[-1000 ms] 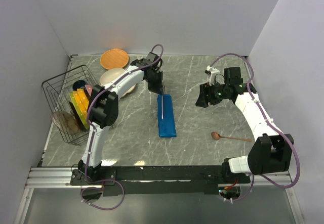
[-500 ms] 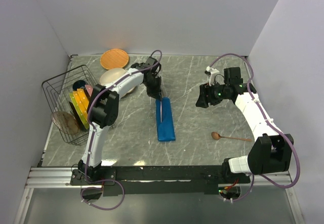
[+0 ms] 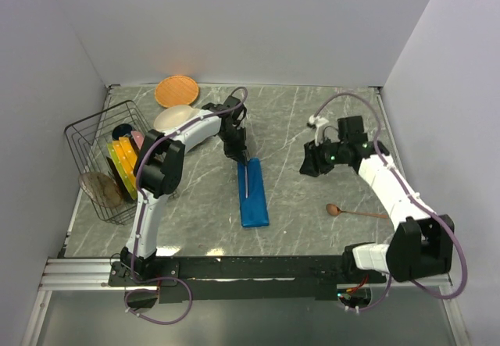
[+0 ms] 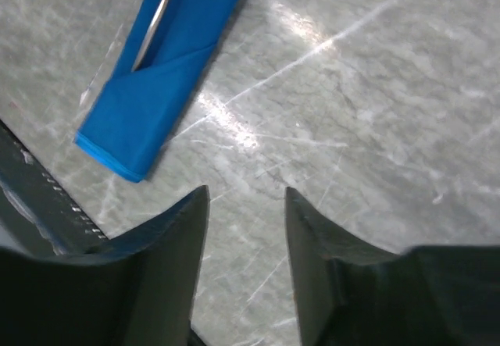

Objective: Fold the napkin into a case and place the utensils inside
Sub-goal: Insert the fork into the folded napkin, then pick up the spoon from the corner of the board, then insert the spoon into the folded napkin.

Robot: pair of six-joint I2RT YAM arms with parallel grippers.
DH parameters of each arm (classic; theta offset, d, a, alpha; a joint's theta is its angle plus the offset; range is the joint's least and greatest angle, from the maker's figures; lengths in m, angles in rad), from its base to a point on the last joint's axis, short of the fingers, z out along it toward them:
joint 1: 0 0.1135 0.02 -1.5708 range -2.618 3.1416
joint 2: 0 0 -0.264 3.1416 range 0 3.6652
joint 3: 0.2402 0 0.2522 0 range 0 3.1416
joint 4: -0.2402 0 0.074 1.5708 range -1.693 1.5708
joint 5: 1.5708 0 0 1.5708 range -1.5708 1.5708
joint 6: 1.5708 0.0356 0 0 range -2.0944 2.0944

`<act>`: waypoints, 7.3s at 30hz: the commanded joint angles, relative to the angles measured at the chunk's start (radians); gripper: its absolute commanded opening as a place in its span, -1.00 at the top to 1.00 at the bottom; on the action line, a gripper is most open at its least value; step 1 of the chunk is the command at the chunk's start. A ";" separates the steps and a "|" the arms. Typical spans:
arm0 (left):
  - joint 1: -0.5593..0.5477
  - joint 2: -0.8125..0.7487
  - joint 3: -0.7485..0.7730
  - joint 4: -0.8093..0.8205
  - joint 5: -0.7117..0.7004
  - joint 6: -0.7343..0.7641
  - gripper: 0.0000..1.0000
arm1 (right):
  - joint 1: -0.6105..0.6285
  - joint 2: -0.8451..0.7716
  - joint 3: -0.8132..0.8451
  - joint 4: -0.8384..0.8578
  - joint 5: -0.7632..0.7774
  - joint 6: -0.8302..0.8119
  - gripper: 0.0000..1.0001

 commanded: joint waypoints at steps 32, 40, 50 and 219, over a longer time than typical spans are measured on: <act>0.002 -0.080 -0.064 -0.012 0.024 -0.041 0.99 | 0.941 0.056 -0.394 0.451 0.090 -0.821 0.71; 0.000 -0.100 -0.065 -0.012 0.017 -0.047 0.99 | 1.037 0.160 -0.405 0.634 0.362 -0.725 0.78; -0.037 -0.174 -0.114 -0.021 -0.029 -0.080 0.99 | 1.036 0.213 -0.394 0.659 0.420 -0.653 0.83; -0.583 -0.863 -1.487 1.341 0.110 1.408 0.99 | 0.510 0.615 0.395 0.465 0.686 0.778 1.00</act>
